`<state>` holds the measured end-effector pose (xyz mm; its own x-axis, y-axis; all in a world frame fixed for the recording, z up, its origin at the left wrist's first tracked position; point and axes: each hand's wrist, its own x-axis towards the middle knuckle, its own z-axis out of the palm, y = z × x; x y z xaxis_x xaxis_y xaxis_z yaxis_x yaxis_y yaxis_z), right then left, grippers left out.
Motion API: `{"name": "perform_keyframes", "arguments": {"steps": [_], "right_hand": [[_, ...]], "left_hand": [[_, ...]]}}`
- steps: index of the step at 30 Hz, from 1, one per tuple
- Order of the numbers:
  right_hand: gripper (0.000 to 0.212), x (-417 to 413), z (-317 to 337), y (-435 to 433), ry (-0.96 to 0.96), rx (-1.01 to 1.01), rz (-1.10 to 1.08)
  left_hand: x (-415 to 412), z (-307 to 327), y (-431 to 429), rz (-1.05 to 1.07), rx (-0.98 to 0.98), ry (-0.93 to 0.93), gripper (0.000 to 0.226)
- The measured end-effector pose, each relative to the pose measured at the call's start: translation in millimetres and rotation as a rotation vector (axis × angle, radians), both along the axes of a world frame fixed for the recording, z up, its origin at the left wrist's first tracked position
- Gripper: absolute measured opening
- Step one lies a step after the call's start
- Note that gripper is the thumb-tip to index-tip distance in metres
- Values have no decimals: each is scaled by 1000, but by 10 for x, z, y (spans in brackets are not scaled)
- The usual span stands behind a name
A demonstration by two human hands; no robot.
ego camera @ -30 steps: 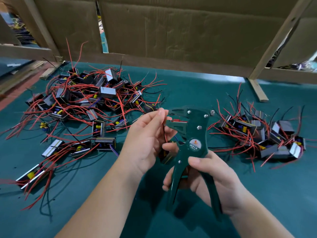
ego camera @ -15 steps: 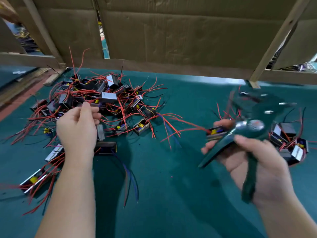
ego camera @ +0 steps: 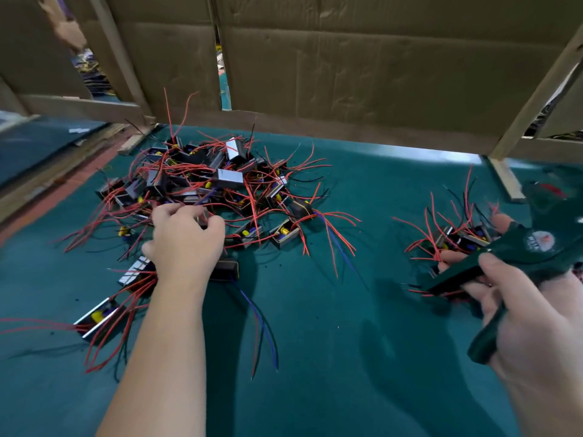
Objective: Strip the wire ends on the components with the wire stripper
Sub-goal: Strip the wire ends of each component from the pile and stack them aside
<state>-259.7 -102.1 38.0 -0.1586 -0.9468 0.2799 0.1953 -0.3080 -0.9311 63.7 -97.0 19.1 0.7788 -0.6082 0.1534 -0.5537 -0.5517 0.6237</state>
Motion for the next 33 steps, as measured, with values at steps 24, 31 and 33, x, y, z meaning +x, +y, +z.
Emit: {"name": "perform_keyframes", "arguments": {"steps": [24,31,33], "right_hand": [[37,223,43,318,-7,-111,538],[44,390,-81,177,-122,426,471],[38,354,-59,92,-109,452,412]], "left_hand": [[-19,-162,-98,-58,5,-69,43],[-84,-80,-72,-17,-19,-99,46],[-113,-66,-53,4,31,-124,46]]}}
